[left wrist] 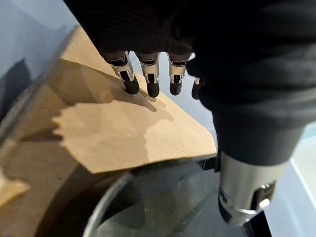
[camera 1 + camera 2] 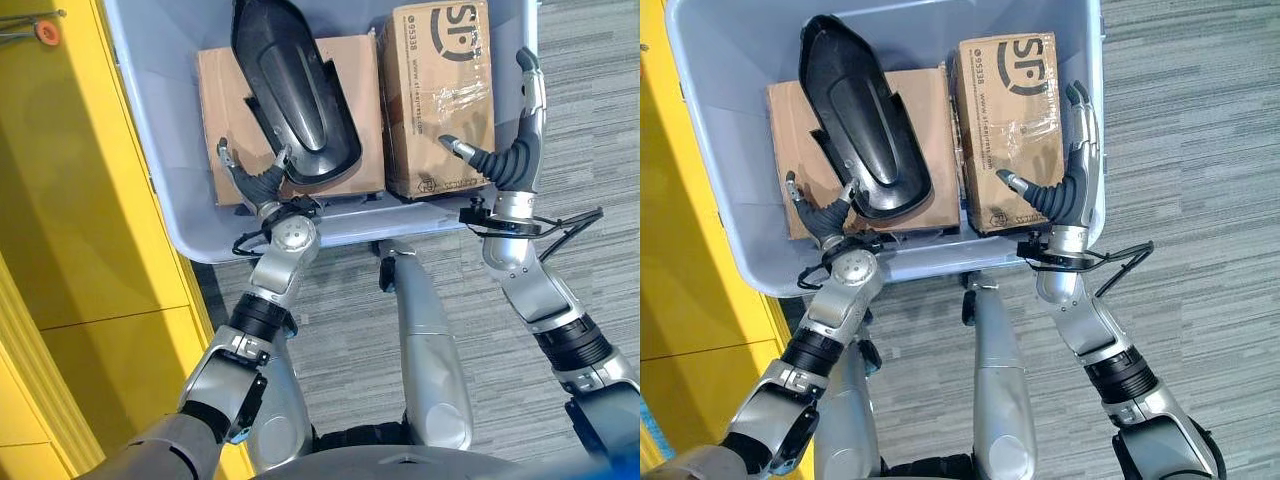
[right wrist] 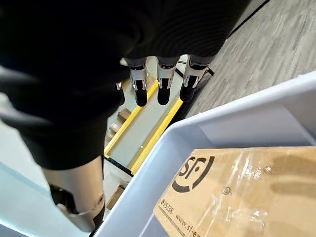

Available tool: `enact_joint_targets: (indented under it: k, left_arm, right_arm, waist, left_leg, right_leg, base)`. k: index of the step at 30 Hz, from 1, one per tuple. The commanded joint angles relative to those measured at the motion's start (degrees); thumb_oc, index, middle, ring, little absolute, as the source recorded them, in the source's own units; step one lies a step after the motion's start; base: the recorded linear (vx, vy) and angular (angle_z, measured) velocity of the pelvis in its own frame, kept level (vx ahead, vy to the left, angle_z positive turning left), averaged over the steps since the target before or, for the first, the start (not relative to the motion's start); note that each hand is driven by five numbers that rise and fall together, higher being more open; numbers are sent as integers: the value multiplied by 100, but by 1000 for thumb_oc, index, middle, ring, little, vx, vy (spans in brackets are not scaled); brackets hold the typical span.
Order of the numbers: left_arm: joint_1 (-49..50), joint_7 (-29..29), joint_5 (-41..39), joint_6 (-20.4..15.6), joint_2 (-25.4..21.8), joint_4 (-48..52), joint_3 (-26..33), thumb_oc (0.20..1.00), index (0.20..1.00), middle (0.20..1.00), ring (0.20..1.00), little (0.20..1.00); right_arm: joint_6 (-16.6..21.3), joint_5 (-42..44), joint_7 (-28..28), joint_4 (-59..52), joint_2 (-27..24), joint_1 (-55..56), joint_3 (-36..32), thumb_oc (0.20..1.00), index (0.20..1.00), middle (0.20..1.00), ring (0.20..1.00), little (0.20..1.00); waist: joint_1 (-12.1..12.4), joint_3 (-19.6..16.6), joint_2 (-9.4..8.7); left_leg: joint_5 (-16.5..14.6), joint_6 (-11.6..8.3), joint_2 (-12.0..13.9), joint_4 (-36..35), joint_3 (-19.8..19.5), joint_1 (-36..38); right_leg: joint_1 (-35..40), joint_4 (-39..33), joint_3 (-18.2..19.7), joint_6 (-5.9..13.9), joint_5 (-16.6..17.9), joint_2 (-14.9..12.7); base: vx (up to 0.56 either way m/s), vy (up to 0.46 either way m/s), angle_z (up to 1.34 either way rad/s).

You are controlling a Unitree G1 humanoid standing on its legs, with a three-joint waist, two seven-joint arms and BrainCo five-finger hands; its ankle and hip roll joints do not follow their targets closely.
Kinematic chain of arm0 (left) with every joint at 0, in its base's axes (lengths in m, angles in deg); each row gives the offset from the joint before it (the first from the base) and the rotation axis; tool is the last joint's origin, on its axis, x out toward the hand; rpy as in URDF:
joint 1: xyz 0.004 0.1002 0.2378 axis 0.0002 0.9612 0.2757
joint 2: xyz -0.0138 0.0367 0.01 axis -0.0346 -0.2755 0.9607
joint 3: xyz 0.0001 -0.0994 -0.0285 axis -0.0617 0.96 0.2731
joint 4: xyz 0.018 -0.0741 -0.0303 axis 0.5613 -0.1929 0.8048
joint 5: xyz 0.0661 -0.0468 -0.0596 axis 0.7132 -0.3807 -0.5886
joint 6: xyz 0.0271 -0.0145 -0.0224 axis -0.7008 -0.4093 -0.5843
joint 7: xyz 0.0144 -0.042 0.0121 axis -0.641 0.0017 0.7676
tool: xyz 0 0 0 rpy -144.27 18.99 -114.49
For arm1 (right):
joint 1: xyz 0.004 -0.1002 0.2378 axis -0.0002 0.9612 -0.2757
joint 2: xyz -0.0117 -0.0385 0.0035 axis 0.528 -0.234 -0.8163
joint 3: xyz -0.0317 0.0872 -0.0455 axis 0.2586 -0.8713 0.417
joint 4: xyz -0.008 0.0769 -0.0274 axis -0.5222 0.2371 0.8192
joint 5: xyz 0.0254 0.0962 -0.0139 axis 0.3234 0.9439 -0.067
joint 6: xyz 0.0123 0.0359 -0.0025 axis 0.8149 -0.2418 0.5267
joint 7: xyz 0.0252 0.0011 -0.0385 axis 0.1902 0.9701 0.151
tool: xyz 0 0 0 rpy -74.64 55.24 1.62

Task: Move parts from the plastic box to the shelf.

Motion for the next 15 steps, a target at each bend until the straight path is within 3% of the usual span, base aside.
enact_joint_targets:
  k: [1, 7, 15]
  left_arm:
    - [-184, 502, -263, 177, 17, -458, -155, 1000, 1000, 1000, 1000, 1000]
    - [-540, 636, 165, 139, -91, -597, -210, 1000, 1000, 1000, 1000, 1000]
    - [-779, 987, -275, 778, -18, -900, -335, 1000, 1000, 1000, 1000, 1000]
  right_arm:
    - [77, 48, 68, -168, 120, -50, -215, 1000, 1000, 1000, 1000, 1000]
    - [11, 144, 150, -135, 77, -127, -213, 1000, 1000, 1000, 1000, 1000]
    - [-49, 290, 315, -29, 62, -275, -199, 1000, 1000, 1000, 1000, 1000]
  waist:
    - [-167, -163, -457]
    - [-253, -163, -496]
    - [-293, -163, -545]
  left_leg:
    - [-48, -263, 90, 651, 126, -629]
    - [-86, -266, 131, 719, 146, -684]
    - [-103, -263, 130, 817, 114, -754]
  right_leg:
    - [474, -461, -203, 358, 182, 294]
    - [401, -347, -140, 348, 140, 328]
    - [366, -296, -151, 333, 149, 359]
  base:
    - [0, 0, 0]
    - [0, 0, 0]
    - [0, 0, 0]
